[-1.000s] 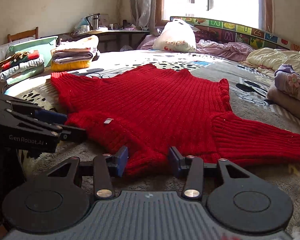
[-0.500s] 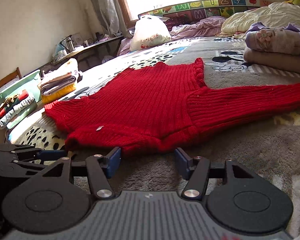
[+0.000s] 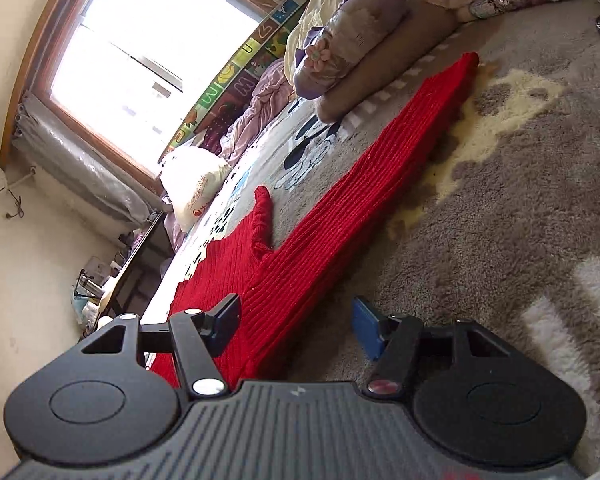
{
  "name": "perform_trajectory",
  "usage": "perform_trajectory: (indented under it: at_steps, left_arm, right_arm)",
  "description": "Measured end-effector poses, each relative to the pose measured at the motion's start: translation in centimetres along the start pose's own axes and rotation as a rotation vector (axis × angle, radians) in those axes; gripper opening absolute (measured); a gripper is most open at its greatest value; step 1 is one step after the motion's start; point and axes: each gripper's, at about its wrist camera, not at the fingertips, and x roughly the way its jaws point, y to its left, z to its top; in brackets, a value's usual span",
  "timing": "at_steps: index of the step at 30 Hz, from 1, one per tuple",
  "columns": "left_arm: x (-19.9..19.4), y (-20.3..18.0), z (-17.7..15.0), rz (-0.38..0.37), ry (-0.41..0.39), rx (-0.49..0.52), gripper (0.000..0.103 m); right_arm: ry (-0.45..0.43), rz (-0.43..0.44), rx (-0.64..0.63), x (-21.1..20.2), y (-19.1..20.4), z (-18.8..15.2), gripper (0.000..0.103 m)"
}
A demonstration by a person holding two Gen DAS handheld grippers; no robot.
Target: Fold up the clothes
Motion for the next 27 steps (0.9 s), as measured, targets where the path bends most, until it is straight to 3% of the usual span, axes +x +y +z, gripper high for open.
perform_trajectory:
  at_steps: [6,16,17,18,20,27]
  left_arm:
    - [1.5,-1.0,5.1,-0.081,-0.031,-0.037,0.053]
    - [9.1,-3.2,14.0,-0.155,-0.022,-0.106,0.050]
    - [9.9,-3.4,14.6,-0.154,-0.019,-0.109,0.046]
    - [10.7,-3.6,15.3,-0.151,-0.017,-0.109,0.044]
    - [12.4,-4.1,16.6,-0.144,-0.010,-0.106,0.041]
    - [17.2,-6.2,20.2,-0.120,0.075,-0.056,0.037]
  right_arm:
    - [0.048,-0.006,-0.164,1.7,2.3,-0.8,0.063]
    - [0.055,0.009,-0.225,3.1,3.3,-0.9,0.062]
    - [0.061,0.022,-0.226,3.2,3.3,-0.8,0.059]
    - [0.067,0.034,-0.222,3.4,3.3,-0.7,0.045]
    - [0.071,0.038,-0.218,3.6,3.2,-0.5,0.036]
    - [0.082,0.036,-0.218,4.3,3.2,-0.5,0.035]
